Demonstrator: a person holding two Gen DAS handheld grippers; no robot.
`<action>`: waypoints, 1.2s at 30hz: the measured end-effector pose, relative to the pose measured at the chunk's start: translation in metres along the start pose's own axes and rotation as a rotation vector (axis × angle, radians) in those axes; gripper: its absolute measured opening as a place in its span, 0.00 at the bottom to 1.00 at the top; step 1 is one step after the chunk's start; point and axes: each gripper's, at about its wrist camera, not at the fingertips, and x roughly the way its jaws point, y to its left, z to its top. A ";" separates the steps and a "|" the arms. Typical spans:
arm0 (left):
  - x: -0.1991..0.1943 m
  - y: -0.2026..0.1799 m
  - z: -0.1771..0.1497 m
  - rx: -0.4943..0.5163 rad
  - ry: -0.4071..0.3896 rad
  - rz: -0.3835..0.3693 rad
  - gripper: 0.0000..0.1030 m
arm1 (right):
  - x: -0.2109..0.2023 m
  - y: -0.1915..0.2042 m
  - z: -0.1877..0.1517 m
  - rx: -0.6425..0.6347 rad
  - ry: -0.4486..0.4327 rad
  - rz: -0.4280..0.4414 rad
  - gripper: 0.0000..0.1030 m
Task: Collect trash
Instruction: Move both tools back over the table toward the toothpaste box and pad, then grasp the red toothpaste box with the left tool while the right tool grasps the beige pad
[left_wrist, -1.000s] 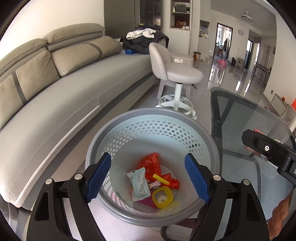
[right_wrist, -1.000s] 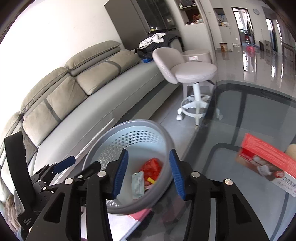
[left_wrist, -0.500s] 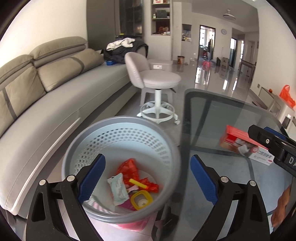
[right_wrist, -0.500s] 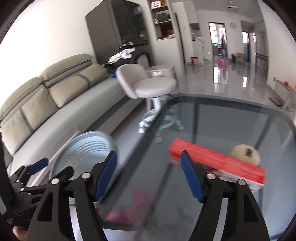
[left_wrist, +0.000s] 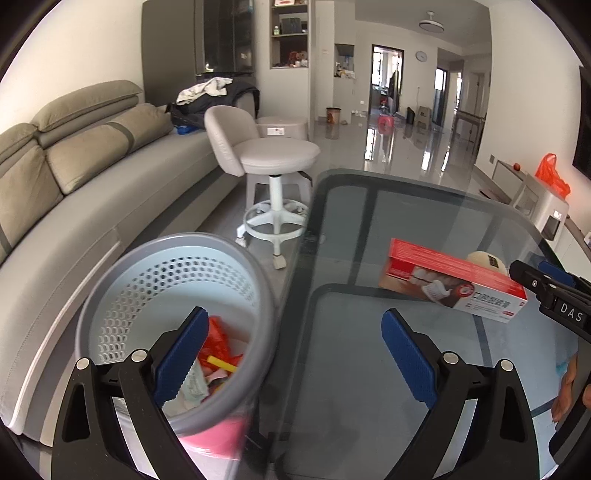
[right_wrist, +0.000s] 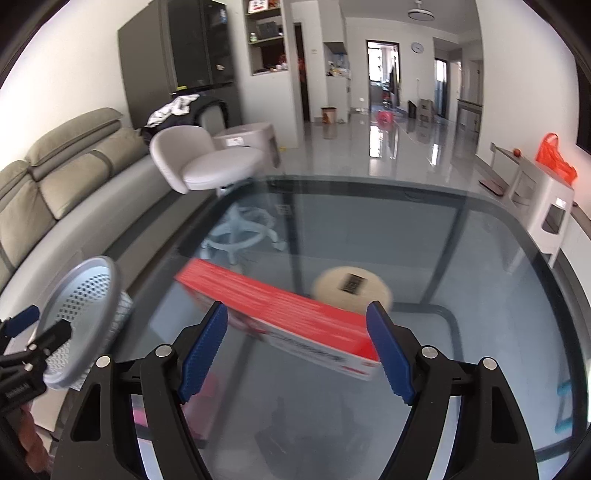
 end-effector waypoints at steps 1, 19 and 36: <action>0.001 -0.005 0.000 0.001 0.001 -0.005 0.90 | 0.000 -0.010 -0.002 0.007 0.005 -0.007 0.72; 0.021 -0.051 -0.001 0.048 0.035 -0.041 0.90 | 0.023 -0.056 -0.010 0.012 0.071 0.113 0.72; 0.025 -0.041 -0.001 0.040 0.047 -0.020 0.90 | 0.041 -0.025 -0.007 -0.055 0.121 0.243 0.73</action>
